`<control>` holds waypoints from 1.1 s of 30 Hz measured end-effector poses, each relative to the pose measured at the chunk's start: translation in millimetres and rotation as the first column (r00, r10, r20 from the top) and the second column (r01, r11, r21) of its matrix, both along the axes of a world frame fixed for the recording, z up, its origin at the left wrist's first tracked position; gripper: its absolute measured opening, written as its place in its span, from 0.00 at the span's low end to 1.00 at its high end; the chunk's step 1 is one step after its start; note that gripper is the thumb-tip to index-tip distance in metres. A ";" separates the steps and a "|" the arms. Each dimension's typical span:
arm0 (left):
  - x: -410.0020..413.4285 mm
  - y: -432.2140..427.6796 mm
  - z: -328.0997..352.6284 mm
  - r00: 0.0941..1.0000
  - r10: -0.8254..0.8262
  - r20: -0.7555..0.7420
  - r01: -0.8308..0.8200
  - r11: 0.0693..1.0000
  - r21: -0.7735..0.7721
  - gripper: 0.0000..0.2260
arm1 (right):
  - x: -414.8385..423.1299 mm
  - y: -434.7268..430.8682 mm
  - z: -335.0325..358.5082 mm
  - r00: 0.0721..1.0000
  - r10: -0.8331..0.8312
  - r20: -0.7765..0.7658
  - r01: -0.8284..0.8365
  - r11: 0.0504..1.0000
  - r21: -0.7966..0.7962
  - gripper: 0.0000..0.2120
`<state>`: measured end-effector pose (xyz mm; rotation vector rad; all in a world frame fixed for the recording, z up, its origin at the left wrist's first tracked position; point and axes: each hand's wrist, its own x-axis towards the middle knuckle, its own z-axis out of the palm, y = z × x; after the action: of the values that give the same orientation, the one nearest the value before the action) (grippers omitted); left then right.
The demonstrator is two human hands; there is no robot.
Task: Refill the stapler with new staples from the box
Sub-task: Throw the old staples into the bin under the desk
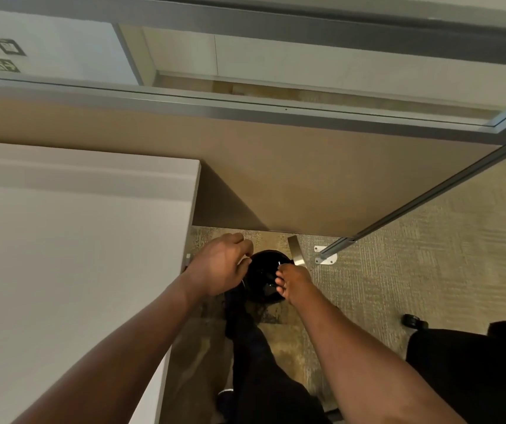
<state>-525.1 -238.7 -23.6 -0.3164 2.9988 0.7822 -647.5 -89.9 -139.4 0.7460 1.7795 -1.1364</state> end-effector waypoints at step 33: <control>52.0 23.8 45.5 0.982 0.152 -0.115 -0.155 0.988 -0.022 0.07 | 40.7 -39.7 62.1 0.625 0.473 -0.622 -0.533 0.840 0.103 0.05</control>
<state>-473.0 -214.9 21.8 -0.5281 3.1242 0.7911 -606.7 -129.6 -77.4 -0.2686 2.2627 -1.1197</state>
